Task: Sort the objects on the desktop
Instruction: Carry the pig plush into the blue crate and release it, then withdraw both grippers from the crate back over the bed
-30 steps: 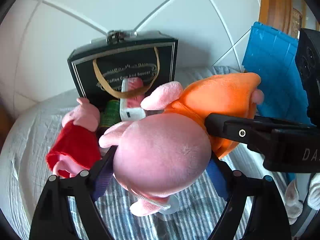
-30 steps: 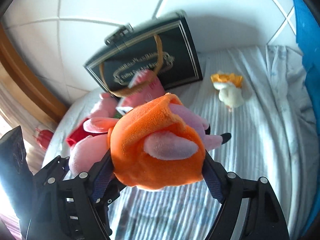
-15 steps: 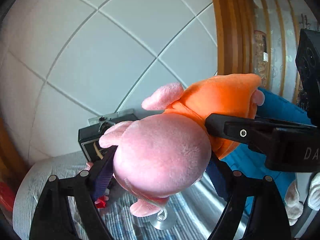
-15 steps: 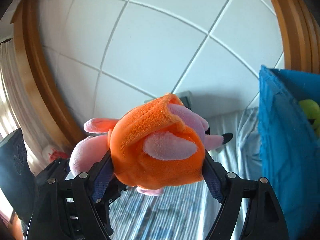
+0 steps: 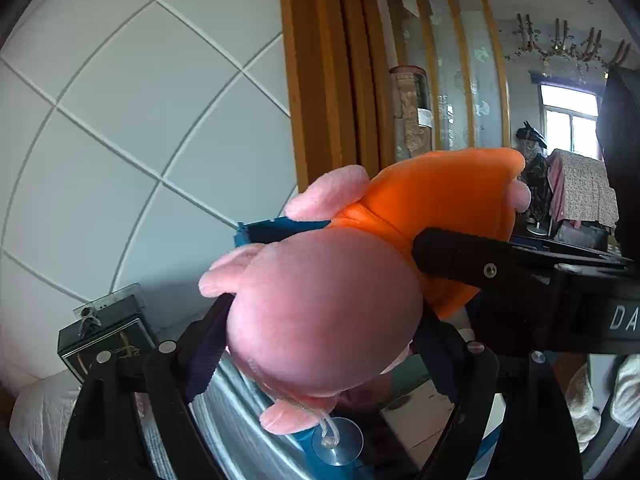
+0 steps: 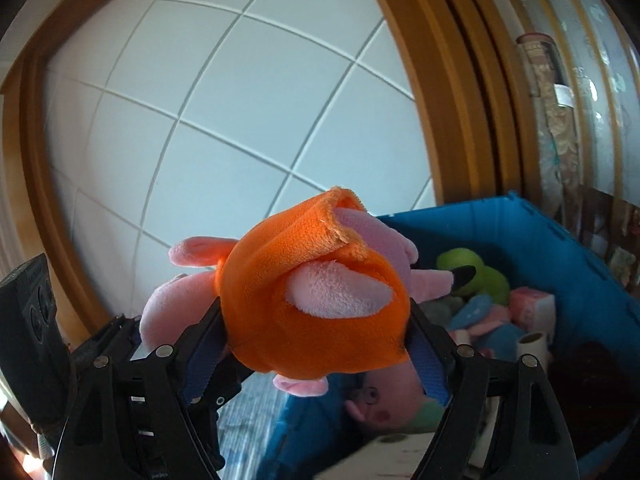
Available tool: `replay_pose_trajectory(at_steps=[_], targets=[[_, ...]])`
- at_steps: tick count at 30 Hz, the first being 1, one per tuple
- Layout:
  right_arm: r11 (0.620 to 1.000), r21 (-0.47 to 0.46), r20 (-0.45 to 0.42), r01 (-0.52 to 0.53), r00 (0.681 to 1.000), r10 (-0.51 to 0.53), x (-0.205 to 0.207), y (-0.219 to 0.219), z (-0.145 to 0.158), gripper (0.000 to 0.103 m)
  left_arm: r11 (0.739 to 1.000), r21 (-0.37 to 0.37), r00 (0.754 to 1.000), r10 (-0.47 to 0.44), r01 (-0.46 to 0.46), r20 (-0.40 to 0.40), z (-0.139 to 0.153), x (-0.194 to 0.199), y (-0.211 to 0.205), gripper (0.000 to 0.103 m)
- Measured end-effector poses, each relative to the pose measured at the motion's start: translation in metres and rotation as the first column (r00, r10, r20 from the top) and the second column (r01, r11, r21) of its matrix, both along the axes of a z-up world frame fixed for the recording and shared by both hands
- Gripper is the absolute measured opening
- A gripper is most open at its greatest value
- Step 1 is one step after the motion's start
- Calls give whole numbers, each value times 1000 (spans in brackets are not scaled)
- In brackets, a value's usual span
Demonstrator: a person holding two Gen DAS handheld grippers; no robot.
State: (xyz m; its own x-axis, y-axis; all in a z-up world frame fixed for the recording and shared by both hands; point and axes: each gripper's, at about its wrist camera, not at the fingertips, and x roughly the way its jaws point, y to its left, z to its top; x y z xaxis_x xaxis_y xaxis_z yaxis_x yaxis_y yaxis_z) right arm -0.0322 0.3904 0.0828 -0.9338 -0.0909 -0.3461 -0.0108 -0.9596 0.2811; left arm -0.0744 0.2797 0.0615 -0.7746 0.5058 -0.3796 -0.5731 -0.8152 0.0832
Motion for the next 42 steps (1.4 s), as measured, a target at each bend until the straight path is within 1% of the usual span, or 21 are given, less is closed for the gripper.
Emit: replay_pose_trajectory(at_steps=[3,6,10,14,18,19,21,24,26,30,35,39,42], targets=[[999,-17,17,47,999,-47,18,44,-6,84,999,-45,1000,-27,27,12,-7,4,42,86],[994,-33,42,100,994,-98,33,81,-16,85,996,-82,1000,-31,31,5,-11,9,75,86],[990,-57,65,129,990,-125,47,121,-32,85,995,-94,999,-40,41,18,-13,12,102,86],[986,-63,87,154,985,-148,58,140,-45,86,994,-98,999,-37,39,25,-18,20,117,86],[982,-60,103,179,980,-172,65,151,-53,100,996,-91,999,-16,19,31,-23,27,119,86],[982,-60,103,181,979,-174,67,152,-54,103,996,-84,999,-10,13,33,-23,29,115,86],[981,-62,101,182,979,-175,68,156,-56,103,998,-65,999,5,-3,36,-22,33,108,87],[981,-68,94,181,980,-174,72,154,-56,103,999,-34,999,39,-39,25,-20,39,93,97],[981,-68,80,183,981,-178,76,150,-54,103,997,-10,998,70,-70,4,-17,44,78,101],[981,-51,41,187,982,-186,79,134,-46,103,988,45,989,146,-145,-24,-11,53,39,102],[982,-4,-55,190,980,-190,84,94,-30,103,958,117,964,265,-261,-16,-13,57,-25,102],[986,10,-131,167,978,-164,82,57,-18,103,927,130,934,357,-353,-11,-18,54,-73,102],[991,29,-168,130,978,-124,76,25,-12,103,905,140,915,402,-401,23,-26,48,-110,102]])
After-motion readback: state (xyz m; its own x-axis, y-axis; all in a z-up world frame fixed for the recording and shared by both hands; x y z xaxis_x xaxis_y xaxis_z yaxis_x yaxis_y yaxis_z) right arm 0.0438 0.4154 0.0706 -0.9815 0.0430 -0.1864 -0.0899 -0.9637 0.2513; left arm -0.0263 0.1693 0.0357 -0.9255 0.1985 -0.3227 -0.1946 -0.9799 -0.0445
